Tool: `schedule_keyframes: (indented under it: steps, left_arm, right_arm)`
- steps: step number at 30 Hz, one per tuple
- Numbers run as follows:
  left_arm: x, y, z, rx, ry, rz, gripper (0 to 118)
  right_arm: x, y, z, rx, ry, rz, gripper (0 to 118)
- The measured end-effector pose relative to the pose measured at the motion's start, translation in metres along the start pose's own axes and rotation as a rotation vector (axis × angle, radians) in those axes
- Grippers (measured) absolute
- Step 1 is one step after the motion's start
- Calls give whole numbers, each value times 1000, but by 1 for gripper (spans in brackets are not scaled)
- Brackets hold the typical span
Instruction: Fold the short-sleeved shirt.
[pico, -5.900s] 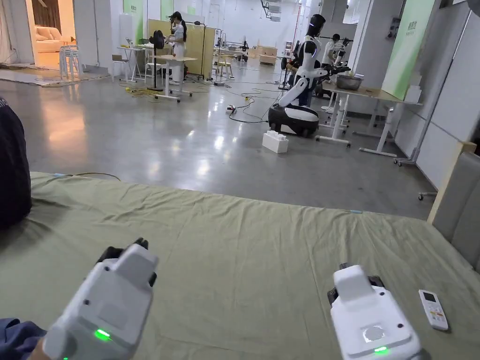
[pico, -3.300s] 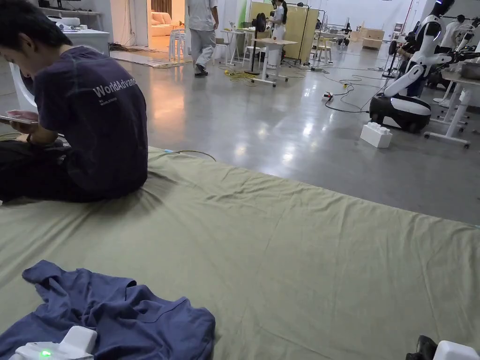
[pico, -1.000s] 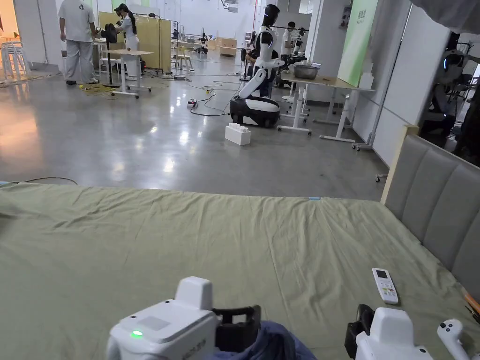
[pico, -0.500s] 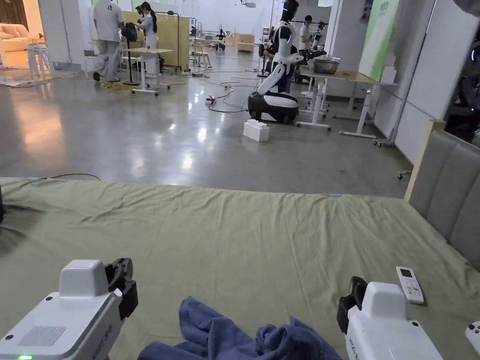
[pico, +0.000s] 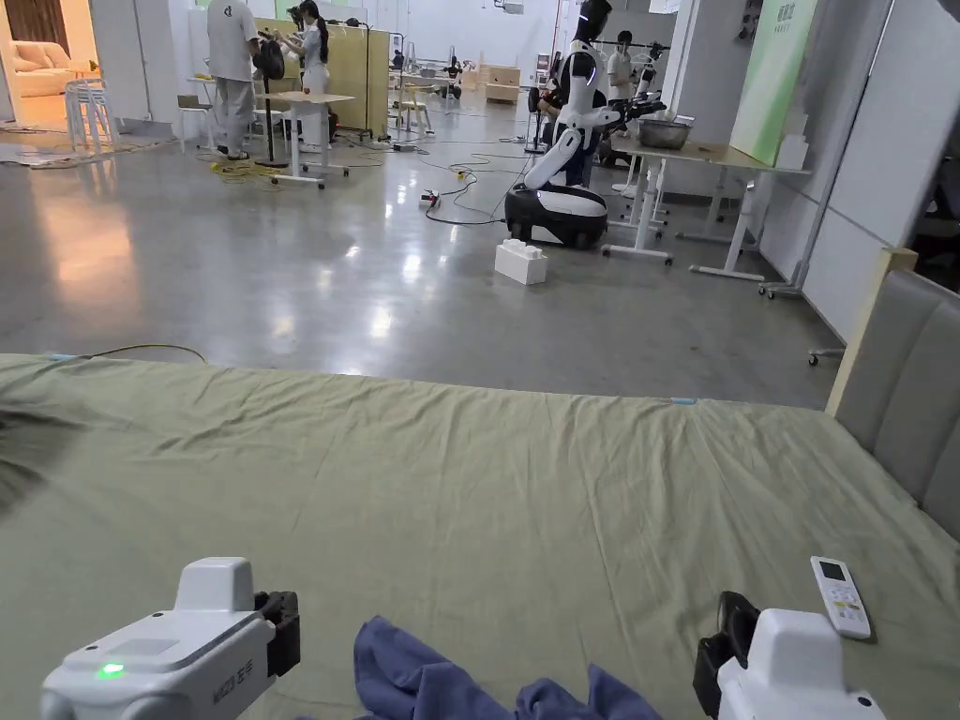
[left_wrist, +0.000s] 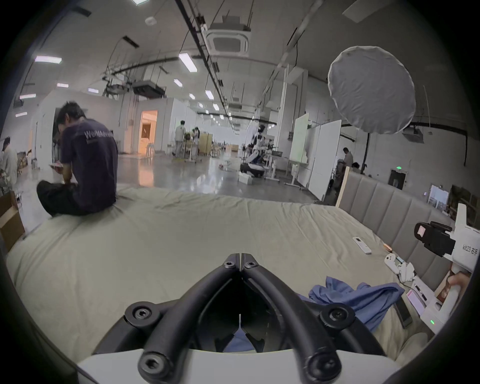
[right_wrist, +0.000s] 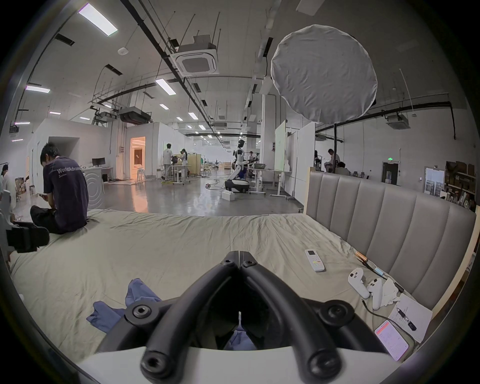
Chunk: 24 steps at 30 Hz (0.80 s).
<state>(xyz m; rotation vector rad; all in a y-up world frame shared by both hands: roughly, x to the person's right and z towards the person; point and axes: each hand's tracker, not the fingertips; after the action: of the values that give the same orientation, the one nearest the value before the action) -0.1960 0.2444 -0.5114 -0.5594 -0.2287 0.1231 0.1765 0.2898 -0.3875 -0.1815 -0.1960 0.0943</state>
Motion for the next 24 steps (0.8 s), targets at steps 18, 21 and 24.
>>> schedule_keyframes:
  steps: [18, 21, 24]
  left_arm:
    - [6, -24, -225, -419, 10, -15, 82]
    - [17, -34, -242, -437, 76, -110, 82]
    - [39, -41, -240, -391, 126, -266, 82]
  right_arm:
    - [25, -49, -48, -172, -32, 1, 0]
    - [25, -57, -52, -175, -31, 15, 0]
    - [25, -67, -56, -202, -34, 14, 0]
